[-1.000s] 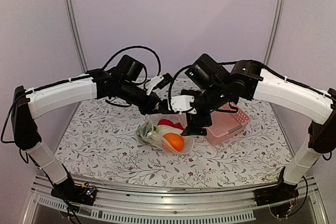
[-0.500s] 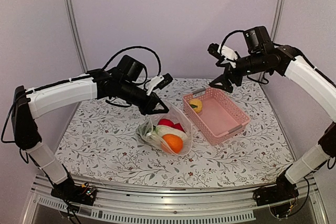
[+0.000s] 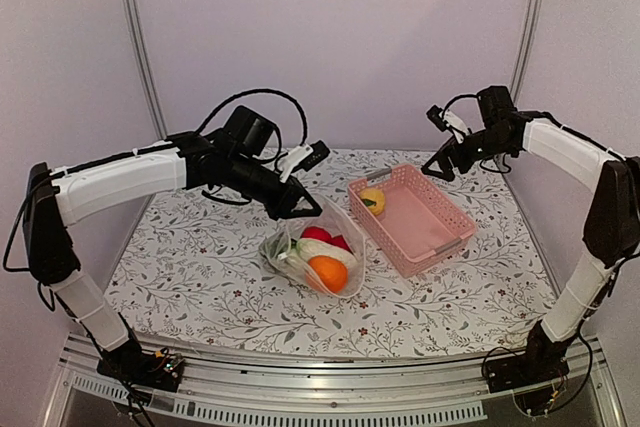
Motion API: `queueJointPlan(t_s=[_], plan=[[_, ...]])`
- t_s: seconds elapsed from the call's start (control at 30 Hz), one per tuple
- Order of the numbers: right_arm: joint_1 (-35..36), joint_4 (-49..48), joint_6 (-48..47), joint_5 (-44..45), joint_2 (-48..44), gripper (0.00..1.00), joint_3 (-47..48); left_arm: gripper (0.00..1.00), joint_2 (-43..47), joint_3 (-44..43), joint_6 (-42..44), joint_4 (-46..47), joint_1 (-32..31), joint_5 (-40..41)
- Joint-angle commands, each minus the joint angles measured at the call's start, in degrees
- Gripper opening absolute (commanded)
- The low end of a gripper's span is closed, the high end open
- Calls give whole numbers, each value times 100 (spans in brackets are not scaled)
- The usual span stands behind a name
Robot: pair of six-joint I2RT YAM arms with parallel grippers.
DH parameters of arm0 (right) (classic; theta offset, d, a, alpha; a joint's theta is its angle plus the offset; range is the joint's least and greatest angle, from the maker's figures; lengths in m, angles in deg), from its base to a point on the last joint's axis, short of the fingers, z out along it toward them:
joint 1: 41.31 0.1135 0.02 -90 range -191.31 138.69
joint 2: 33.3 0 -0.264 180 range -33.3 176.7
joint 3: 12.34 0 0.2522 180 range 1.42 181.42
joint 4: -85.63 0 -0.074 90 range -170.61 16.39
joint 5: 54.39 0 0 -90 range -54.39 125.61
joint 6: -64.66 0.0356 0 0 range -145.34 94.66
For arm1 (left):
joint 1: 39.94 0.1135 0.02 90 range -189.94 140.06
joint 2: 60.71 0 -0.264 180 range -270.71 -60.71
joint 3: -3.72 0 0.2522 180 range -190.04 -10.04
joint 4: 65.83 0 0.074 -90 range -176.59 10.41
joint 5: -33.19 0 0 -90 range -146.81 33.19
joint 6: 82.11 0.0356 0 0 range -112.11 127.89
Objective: Place the food in the zip-top bag and seal the zipper
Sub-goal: Pick up the fake fruit from the bin.
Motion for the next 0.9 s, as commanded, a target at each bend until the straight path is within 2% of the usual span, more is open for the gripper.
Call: queueJointPlan(t_s=[0.0, 0.2, 0.4, 0.63, 0.87], plan=[[39, -163, 239, -197, 200, 99, -15, 0, -92, 42, 18, 13, -44, 39], [50, 732, 143, -665, 1326, 99, 862, 0, -140, 38, 20, 10, -51, 55], [370, 821, 195, -520, 1850, 94, 1151, 0, -194, 41, 40, 13, -47, 89], [605, 718, 769, -678, 2459, 82, 1721, 0, -298, 39, 27, 7, -44, 76], [812, 853, 858, -543, 3009, 83, 2231, 0, -329, 42, 53, 4, -34, 117]])
